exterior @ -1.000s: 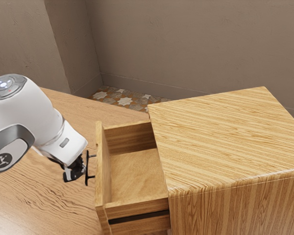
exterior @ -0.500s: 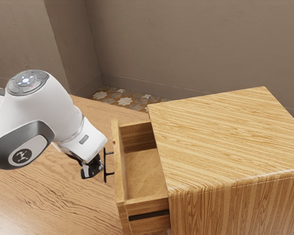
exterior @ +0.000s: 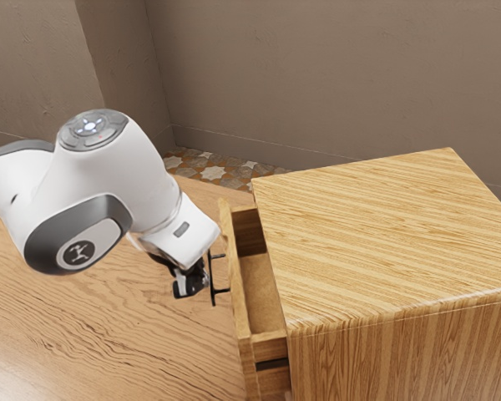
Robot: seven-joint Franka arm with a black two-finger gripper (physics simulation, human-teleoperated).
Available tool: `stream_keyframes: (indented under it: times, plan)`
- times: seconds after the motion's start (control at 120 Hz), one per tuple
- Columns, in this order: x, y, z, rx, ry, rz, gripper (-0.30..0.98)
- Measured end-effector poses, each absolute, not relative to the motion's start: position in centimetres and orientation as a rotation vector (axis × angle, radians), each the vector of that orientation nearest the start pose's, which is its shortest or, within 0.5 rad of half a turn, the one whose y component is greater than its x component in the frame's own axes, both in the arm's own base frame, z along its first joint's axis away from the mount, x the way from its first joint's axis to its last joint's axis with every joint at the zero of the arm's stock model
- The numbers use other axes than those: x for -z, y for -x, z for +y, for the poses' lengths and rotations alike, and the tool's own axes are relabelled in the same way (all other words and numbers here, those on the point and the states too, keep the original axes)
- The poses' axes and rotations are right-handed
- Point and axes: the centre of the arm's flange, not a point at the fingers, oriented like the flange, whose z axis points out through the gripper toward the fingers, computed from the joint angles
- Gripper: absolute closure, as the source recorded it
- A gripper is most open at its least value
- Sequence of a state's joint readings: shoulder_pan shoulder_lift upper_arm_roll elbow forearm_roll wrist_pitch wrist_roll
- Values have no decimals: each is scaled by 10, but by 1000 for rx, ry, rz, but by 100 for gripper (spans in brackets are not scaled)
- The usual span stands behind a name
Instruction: Push the drawer handle with one arm to close the drawer
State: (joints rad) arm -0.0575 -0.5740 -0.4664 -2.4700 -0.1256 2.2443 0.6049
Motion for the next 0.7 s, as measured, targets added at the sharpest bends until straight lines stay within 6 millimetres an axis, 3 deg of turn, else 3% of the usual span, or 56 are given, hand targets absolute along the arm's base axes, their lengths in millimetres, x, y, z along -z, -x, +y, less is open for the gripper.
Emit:
stream_keyframes:
  times: [0.7]
  plan:
    - [-498,-403,-252,458,2561,1527,79]
